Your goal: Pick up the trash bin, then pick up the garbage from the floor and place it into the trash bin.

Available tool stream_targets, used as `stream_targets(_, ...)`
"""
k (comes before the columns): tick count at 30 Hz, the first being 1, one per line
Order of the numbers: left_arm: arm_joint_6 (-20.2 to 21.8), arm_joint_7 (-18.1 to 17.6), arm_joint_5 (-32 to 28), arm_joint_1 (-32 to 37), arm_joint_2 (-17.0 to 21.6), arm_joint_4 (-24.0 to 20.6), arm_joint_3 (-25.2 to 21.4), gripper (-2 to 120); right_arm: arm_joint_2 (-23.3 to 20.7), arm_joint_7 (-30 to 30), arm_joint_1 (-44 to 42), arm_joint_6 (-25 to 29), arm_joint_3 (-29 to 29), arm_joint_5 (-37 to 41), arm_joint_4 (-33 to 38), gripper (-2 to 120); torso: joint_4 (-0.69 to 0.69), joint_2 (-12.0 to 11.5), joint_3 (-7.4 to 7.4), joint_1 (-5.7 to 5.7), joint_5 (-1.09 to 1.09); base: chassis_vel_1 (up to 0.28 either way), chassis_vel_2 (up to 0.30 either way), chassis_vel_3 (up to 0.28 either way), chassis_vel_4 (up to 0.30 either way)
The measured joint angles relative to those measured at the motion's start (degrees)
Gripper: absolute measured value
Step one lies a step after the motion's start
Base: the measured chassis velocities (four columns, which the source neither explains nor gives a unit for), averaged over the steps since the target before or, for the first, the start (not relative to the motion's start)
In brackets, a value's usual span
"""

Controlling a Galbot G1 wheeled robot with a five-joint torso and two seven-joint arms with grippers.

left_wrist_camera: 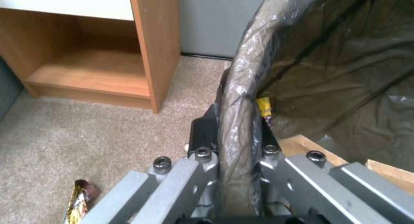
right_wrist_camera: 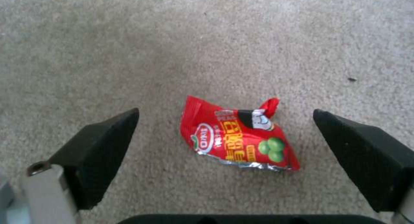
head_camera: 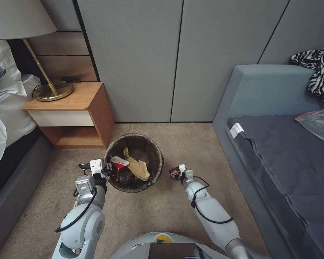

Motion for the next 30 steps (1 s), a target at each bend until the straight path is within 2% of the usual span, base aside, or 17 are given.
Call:
stream_targets(19, -0.04, 0.01, -0.03, -0.09, 0.04, 0.03, -0.1, 4, 0.2, -1.1, 0.5, 2.07, 1.89, -2.23, -4.0, 92, 0.0, 0.0, 0.0, 0.0, 0.0, 0.0, 0.0, 0.0, 0.0)
stream_targets(21, -0.05, 0.0, -0.03, -0.09, 0.05, 0.03, -0.12, 4, 0.22, -1.21, 0.52, 2.43, 1.96, -2.42, -4.27, 82, 0.0, 0.0, 0.0, 0.0, 0.0, 0.0, 0.0, 0.0, 0.0)
stream_targets(22, -0.05, 0.0, -0.03, -0.09, 0.05, 0.03, -0.12, 4, 0.22, -1.21, 0.52, 2.43, 1.96, -2.42, -4.27, 82, 0.0, 0.0, 0.0, 0.0, 0.0, 0.0, 0.0, 0.0, 0.0)
stream_targets(24, -0.06, -0.01, -0.02, -0.12, 0.02, 0.06, -0.07, 4, 0.19, -1.34, 0.62, 2.7, 1.99, -2.48, -4.35, 72, -0.01, 0.0, 0.0, 0.0, 0.0, 0.0, 0.0, 0.0, 0.0)
stream_targets(25, -0.06, -0.01, -0.02, -0.12, 0.02, 0.06, -0.07, 4, 0.19, -1.34, 0.62, 2.7, 1.99, -2.48, -4.35, 72, -0.01, 0.0, 0.0, 0.0, 0.0, 0.0, 0.0, 0.0, 0.0)
stream_targets(27, -0.05, -0.02, -0.01, -0.12, 0.02, 0.1, -0.05, 4, 0.14, -1.45, 0.73, 2.74, 1.94, -2.48, -4.35, 61, -0.01, 0.0, 0.0, 0.0, 0.0, 0.0, 0.0, 0.0, 0.0)
stream_targets(28, -0.05, -0.02, -0.01, -0.12, 0.02, 0.1, -0.05, 4, 0.14, -1.45, 0.73, 2.74, 1.94, -2.48, -4.35, 61, -0.01, 0.0, 0.0, 0.0, 0.0, 0.0, 0.0, 0.0, 0.0)
stream_targets(30, -0.06, -0.02, -0.01, -0.08, 0.05, 0.1, -0.05, 4, 0.15, -1.64, 0.88, 2.87, 1.9, -2.48, -4.43, 50, 0.0, 0.0, 0.0, 0.0, 0.0, 0.0, 0.0, 0.0, 0.0)
